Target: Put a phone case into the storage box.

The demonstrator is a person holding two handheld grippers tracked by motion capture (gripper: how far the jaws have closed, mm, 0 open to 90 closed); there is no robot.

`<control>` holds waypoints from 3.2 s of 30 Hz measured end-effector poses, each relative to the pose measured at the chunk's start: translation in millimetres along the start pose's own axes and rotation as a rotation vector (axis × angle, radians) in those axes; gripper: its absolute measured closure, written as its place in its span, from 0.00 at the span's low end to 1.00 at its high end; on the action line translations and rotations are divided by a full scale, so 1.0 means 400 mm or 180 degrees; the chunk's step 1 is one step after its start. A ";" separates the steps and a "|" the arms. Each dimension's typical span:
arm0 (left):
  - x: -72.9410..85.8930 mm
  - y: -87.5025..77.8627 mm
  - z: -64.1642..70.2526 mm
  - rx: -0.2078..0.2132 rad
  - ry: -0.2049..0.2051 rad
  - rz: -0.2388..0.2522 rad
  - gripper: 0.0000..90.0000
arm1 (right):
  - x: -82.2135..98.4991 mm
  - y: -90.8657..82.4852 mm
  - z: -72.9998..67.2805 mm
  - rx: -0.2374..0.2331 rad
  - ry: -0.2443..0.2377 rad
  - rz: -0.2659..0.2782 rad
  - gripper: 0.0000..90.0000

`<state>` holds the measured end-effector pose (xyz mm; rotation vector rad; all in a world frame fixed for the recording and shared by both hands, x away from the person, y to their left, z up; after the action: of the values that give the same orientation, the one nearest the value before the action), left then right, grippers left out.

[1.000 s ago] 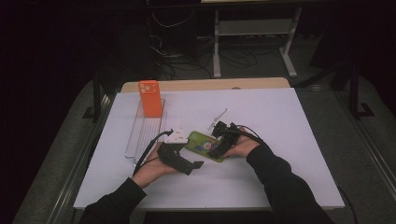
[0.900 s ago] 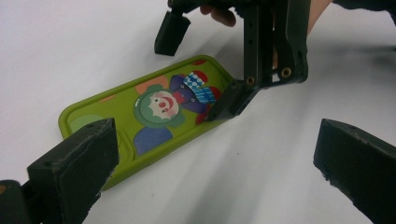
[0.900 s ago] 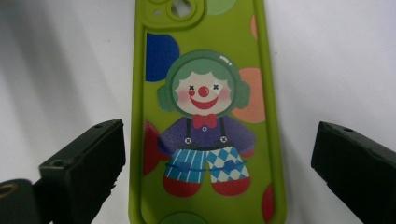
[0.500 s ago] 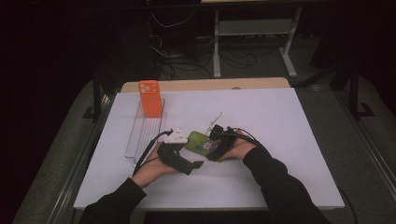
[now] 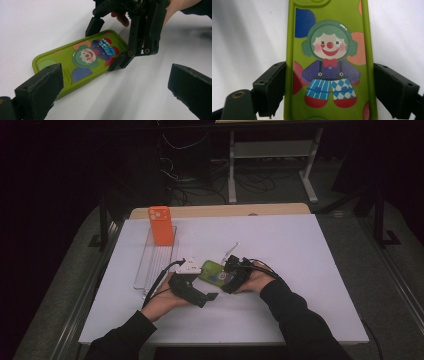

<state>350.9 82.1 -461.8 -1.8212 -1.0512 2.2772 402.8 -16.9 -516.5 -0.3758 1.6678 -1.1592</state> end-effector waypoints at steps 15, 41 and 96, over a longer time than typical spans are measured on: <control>-0.026 -0.023 -0.015 0.0081 -0.0022 0.0034 0.00 | 0.020 -0.106 0.050 -0.0105 -0.0005 0.0269 0.17; -0.149 -0.024 -0.020 0.0773 0.0683 -0.0076 0.00 | 0.071 -0.204 0.023 -0.0465 -0.0562 0.0100 0.17; -0.019 0.058 0.080 0.1212 0.1201 -0.0841 0.17 | 0.024 -0.209 -0.111 -0.0851 -0.1181 0.0122 0.16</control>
<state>333.9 45.8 -465.1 -1.7347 -0.6908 1.7449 337.3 -41.8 -452.4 -0.6810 1.4925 -0.7811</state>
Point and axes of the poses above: each handheld gripper's, and its own axes: y roughly forward along the jaws, x roughly out of its underside, z roughly to its right, the point moved 9 cm from there along y, roughly forward along the jaws, and after that the axes turned 6 degrees about z, right-handed, at the moved point
